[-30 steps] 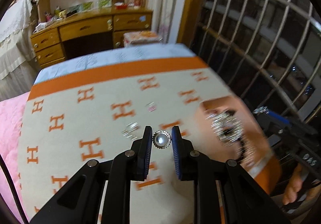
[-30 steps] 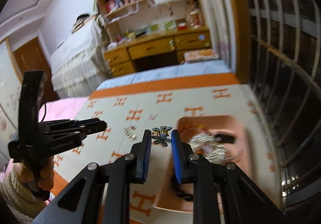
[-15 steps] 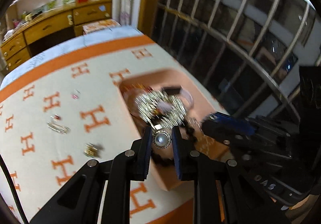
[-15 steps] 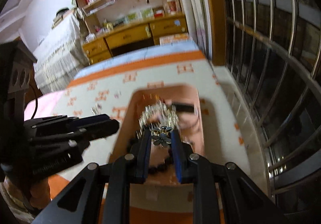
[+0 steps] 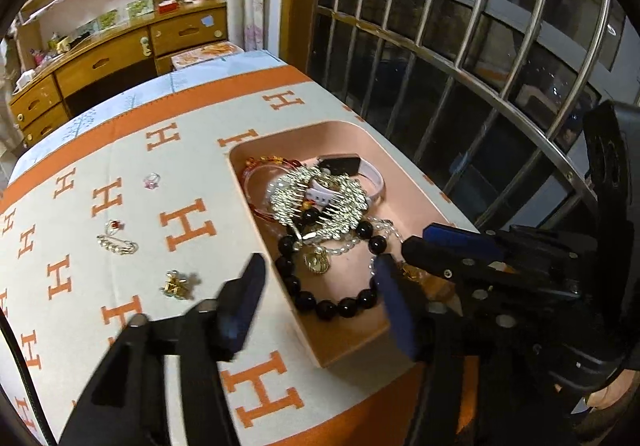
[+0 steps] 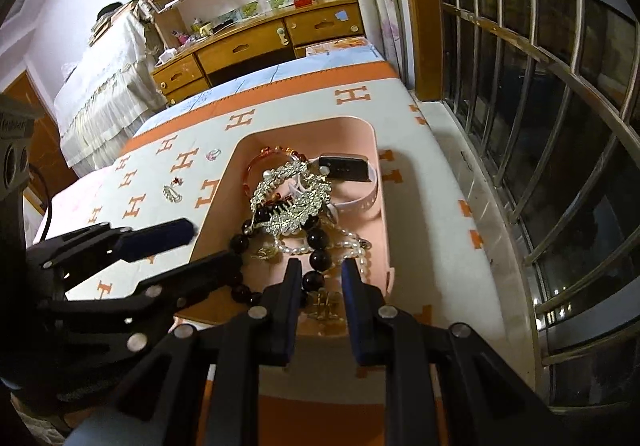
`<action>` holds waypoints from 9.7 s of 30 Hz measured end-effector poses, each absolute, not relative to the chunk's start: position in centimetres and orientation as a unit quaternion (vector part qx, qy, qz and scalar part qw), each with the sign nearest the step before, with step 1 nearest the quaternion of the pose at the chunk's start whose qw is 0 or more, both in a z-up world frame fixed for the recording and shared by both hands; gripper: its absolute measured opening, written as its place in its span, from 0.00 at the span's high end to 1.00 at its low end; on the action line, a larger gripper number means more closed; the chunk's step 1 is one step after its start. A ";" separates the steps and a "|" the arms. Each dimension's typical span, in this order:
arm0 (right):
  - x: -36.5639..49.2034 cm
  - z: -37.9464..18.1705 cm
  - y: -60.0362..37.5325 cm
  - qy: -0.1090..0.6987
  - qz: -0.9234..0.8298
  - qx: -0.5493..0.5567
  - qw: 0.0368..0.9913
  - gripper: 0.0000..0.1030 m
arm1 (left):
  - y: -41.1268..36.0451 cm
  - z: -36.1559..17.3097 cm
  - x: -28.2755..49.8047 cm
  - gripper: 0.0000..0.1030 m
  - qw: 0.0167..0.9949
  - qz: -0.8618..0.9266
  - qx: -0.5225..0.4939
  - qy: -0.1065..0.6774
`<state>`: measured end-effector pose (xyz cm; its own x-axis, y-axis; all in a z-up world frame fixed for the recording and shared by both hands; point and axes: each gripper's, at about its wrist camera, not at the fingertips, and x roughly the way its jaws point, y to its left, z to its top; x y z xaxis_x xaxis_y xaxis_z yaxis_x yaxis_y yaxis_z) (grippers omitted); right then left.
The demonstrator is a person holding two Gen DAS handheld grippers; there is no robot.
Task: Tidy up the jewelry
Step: 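Withdraw both tools from the box toward the remaining jewelry, then grasp the gold brooch with the right tool while the left tool grasps the pearl safety pin, then carry the gold brooch and pearl pin into the pink box and open both tools, then withdraw both tools from the box toward the two rings, then grasp the pink-stone ring with the right tool while the left tool grasps the red-stone ring, then carry both rings into the pink box and open both tools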
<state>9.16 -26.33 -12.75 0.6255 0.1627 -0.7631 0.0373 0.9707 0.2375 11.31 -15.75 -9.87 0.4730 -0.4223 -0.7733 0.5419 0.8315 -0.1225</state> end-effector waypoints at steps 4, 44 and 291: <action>9.0 -12.4 -26.0 0.428 0.038 0.118 0.895 0.80 | -14.9 -9.1 10.8 0.33 0.867 -0.271 0.072 0.413; 15.7 -13.2 -11.4 0.457 0.165 0.016 0.874 0.63 | 3.7 -11.1 12.2 0.19 0.893 -0.105 0.008 0.437; 12.4 -12.9 -28.0 0.473 0.075 0.200 0.855 0.84 | -17.5 -8.6 14.8 0.83 0.779 -0.411 0.211 0.423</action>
